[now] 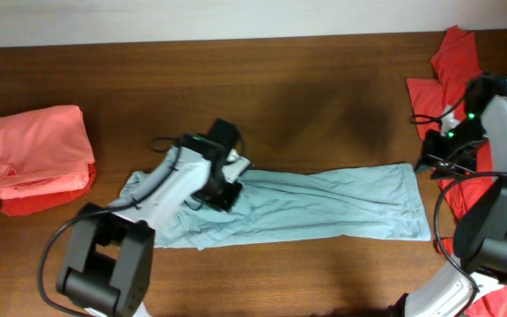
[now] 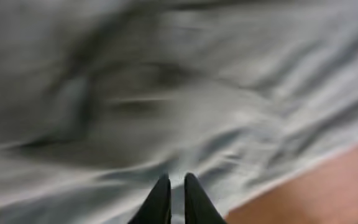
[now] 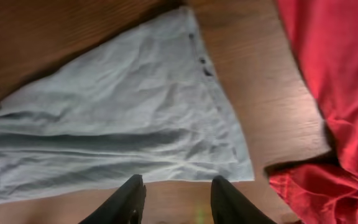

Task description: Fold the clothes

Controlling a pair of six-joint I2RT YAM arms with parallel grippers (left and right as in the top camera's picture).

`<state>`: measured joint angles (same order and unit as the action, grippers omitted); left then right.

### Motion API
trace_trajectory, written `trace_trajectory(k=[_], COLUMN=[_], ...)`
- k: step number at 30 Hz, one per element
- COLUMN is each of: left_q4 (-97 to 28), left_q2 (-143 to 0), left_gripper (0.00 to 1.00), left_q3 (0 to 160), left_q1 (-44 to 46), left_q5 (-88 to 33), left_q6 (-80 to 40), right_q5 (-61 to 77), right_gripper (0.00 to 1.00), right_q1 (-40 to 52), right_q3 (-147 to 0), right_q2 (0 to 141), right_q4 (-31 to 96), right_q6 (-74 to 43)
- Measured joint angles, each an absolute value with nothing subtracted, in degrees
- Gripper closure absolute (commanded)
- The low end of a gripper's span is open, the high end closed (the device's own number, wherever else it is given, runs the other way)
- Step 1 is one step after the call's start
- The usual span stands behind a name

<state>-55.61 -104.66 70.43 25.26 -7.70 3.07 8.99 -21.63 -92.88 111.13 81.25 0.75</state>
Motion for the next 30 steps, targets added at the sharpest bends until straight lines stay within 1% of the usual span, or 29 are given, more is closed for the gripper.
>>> trace_trajectory(k=[9,10,12,17,20,21,22,24,26,29,30], left_q4=[-55.7,-55.7,-55.9,-56.1,-56.1,-56.1,-56.1,-56.1,-56.1,-56.4,-56.4], left_q2=[-104.7,-104.7,-104.7,-104.7,-104.7,-104.7,-104.7,-104.7,-104.7,-104.7,-104.7], left_gripper=[0.92,0.91,0.91,0.91,0.91,0.91,0.9,0.9,0.9,0.9,0.9], left_q3=[70.4,70.4,70.4,70.4,70.4,70.4,70.4,70.4,70.4,70.4,70.4], left_q1=[16.9,16.3,15.0,13.3,12.7,12.7,12.7,12.7,12.7,12.7,12.7], left_q5=[-7.0,-7.0,-7.0,-7.0,-7.0,-7.0,-7.0,-7.0,-7.0,-7.0,-7.0], left_q6=[-2.5,-2.7,-2.9,-2.9,-3.0,-3.1,-3.1,-3.1,-3.1,-3.1,-3.1], right_q5=[9.6,9.6,9.8,12.6,13.6,13.8,13.9,14.6,14.7,15.0,15.0], right_gripper=[0.59,0.54,0.49,0.47,0.46,0.39,0.34,0.28,0.27,0.19,0.14], right_q1=[-22.4,-22.4,-22.4,-22.8,-24.7,-25.6,-26.9,-29.4,-30.8,-31.3,-31.3], right_q3=[-92.7,-92.7,-92.4,-87.4,-83.0,-82.3,-81.5,-80.6,-80.3,-80.2,-80.1], right_q2=[111.1,111.1,111.1,111.0,111.0,111.0,111.0,111.0,111.0,111.0,111.0], right_q4=[82.5,82.7,83.4,82.4,80.6,80.1,79.8,78.6,77.6,76.6,76.0], right_q6=[2.2,2.4,3.4,7.2,8.3,8.4,8.8,9.1,9.5,10.5,10.7])
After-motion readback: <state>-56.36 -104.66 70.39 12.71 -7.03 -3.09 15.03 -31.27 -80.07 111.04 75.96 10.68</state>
